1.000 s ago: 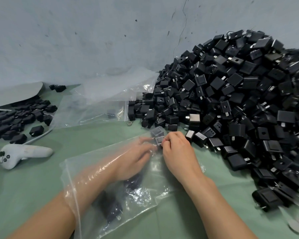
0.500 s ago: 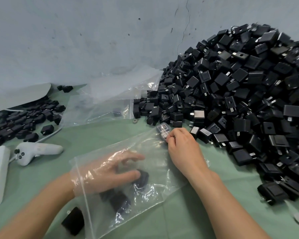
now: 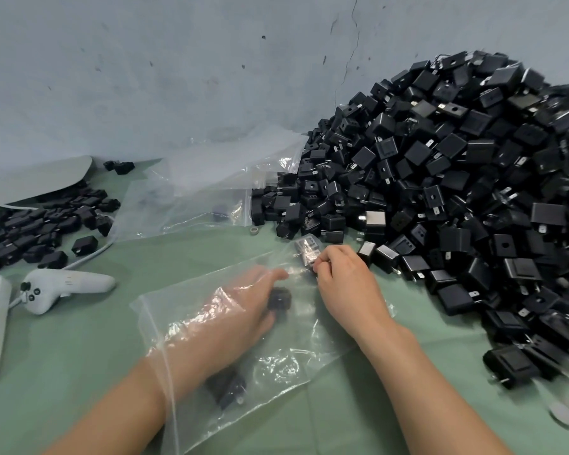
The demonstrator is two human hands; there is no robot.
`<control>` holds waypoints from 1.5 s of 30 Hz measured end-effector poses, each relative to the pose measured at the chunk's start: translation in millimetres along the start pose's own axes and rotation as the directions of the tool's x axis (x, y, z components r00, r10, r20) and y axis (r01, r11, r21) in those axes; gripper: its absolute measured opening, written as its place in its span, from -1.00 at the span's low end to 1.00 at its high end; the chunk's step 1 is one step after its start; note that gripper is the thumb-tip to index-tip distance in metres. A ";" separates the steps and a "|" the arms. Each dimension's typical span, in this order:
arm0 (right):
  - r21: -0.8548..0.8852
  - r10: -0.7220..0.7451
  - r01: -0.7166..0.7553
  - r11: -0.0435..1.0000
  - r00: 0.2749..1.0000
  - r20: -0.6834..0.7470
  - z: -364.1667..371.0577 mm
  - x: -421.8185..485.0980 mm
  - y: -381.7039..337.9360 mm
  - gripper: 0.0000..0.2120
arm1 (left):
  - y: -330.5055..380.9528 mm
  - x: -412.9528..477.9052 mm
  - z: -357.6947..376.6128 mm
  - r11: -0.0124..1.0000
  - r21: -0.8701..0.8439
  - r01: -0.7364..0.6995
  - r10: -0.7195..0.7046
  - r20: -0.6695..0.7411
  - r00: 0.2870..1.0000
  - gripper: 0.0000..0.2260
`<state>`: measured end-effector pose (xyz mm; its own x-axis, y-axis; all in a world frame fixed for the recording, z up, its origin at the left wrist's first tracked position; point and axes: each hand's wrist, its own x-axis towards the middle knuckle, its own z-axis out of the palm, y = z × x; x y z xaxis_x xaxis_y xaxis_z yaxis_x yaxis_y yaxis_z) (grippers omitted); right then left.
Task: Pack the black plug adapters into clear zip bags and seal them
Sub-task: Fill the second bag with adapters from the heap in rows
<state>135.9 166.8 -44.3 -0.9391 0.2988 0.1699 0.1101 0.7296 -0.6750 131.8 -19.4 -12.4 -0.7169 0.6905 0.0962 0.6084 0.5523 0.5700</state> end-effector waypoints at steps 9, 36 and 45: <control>0.132 0.031 -0.032 0.991 0.999 0.012 -5.7 1.9 2.9 -0.74 | -20.3 -6.1 -3.1 1.000 0.014 0.011 -0.012 0.076 0.997 -0.69; 0.211 0.044 -0.044 0.977 0.999 0.003 -1.0 5.3 12.7 -0.68 | 22.2 69.0 22.1 0.890 0.438 0.129 -0.154 0.023 0.988 -0.61; 0.135 -0.037 0.033 0.990 0.999 0.028 -3.5 -0.6 10.4 -0.69 | -8.7 9.0 -19.1 0.992 -0.102 0.070 -0.065 0.046 0.997 -0.82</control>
<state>138.7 176.4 -48.9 -0.9513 0.2541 0.1743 0.0341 0.6490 -0.7600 113.6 -26.9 -0.8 -0.7385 0.6740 0.0209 0.5193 0.5486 0.6553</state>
